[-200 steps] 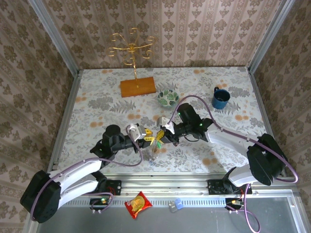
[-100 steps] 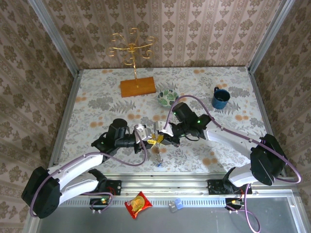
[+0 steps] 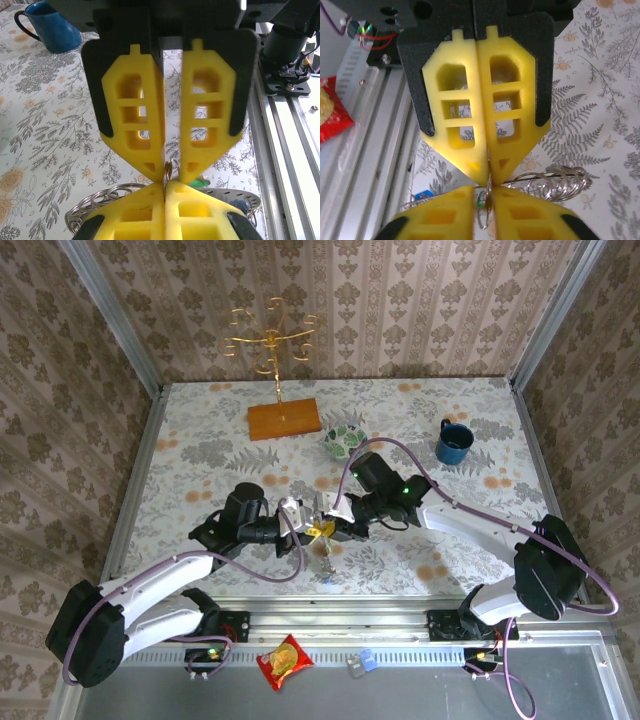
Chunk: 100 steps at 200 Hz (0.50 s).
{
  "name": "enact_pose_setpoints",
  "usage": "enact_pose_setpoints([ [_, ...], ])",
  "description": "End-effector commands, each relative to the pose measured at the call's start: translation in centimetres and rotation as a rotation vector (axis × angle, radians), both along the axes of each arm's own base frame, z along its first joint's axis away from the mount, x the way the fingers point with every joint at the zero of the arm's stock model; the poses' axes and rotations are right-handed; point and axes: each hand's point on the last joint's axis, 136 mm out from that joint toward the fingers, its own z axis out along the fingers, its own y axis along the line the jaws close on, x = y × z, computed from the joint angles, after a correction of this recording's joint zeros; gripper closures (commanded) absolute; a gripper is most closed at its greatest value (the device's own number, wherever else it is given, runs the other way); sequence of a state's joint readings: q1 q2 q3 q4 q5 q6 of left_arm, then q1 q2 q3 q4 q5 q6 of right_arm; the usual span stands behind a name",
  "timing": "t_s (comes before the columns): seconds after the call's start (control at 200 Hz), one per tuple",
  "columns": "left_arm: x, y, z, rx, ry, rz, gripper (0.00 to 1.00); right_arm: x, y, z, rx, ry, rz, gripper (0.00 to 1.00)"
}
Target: Put the keys on the keyring
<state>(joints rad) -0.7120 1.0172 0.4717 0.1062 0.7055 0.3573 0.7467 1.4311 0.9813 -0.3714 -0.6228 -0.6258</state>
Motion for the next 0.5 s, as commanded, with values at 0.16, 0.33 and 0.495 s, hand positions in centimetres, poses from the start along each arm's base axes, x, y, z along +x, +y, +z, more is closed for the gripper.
enact_pose_setpoints([
  [0.16,0.4,-0.2,0.4,-0.092,-0.033,0.036,1.0,0.6,-0.2,1.5,0.202,0.018,-0.073,0.68],
  [0.33,0.4,-0.1,0.6,-0.128,-0.044,0.054,1.0,0.5,-0.3,0.8,0.223,0.05,-0.093,0.7],
  [0.495,0.3,-0.1,0.6,-0.139,-0.045,0.052,1.0,0.7,-0.1,0.8,0.234,0.052,-0.097,0.76],
])
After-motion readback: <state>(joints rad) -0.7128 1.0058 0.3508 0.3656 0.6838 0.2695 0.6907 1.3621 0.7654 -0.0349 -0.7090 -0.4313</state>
